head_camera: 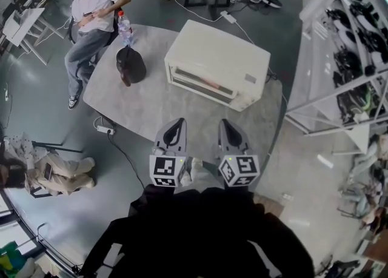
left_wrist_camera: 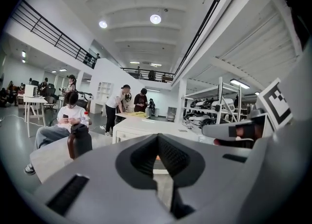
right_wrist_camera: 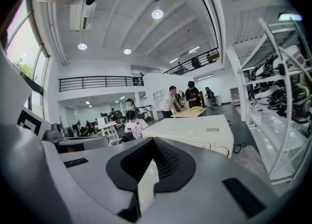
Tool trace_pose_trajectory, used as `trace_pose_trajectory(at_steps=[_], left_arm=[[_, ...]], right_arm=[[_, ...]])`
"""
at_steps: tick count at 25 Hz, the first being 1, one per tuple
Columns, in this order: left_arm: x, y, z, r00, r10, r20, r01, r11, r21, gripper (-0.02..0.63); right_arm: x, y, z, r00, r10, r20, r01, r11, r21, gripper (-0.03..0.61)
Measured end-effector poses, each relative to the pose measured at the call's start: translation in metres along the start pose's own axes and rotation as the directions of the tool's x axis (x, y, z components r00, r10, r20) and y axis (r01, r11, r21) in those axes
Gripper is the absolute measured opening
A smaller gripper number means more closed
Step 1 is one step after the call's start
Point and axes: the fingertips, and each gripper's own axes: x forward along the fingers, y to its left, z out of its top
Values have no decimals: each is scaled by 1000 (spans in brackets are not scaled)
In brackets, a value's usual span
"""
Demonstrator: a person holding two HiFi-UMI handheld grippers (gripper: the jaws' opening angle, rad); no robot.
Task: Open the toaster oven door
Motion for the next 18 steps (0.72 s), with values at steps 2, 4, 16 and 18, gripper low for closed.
trace_pose_trajectory(at_steps=[2,4,16,18], left_arm=[[9,1,1,1000,-3,-10,3,1000,-6,3],[18,3,2,1000,0,-19,0,1000,-10,3],[70,13,13,999,19,-42,-17,999,38,3],[78,20,13,999,21,-46,-19,999,36,3]], right_arm=[[6,-5,1,1000,-1,1,1,1000,3,3],[12,-11,2,1000,2,1,-2,1000,8,3],[50,-49,-1,999,-14,-32,16,998,57,3],[59,-50,-3,999,-20,-44,22,998,55,3]])
